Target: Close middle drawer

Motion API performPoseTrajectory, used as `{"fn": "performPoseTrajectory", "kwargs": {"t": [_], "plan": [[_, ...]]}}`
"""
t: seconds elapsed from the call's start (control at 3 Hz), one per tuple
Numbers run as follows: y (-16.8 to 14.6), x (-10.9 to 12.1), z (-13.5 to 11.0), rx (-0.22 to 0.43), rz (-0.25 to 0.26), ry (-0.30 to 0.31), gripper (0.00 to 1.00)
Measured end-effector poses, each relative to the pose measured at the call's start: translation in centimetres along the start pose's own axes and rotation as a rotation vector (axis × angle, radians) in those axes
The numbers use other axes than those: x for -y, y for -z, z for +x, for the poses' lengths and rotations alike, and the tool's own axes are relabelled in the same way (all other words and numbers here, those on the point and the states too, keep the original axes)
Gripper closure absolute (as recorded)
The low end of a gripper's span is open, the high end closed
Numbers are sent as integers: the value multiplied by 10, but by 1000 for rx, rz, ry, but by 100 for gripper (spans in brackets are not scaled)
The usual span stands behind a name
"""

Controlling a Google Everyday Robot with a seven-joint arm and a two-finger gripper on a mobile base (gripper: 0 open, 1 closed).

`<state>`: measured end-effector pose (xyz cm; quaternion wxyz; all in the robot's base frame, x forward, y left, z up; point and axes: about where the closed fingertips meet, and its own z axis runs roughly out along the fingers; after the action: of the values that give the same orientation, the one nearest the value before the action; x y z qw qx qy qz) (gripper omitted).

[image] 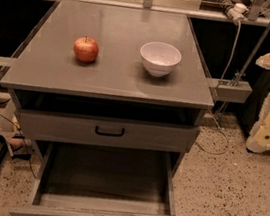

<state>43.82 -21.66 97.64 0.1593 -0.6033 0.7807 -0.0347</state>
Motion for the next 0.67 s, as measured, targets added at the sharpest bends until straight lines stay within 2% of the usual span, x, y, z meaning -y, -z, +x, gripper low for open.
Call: {"fn": "performPoseTrajectory", "kwargs": {"t": [0.33, 0.67], "plan": [[0, 0, 0, 0, 0, 0, 0], [0, 0, 0, 0, 0, 0, 19]]}}
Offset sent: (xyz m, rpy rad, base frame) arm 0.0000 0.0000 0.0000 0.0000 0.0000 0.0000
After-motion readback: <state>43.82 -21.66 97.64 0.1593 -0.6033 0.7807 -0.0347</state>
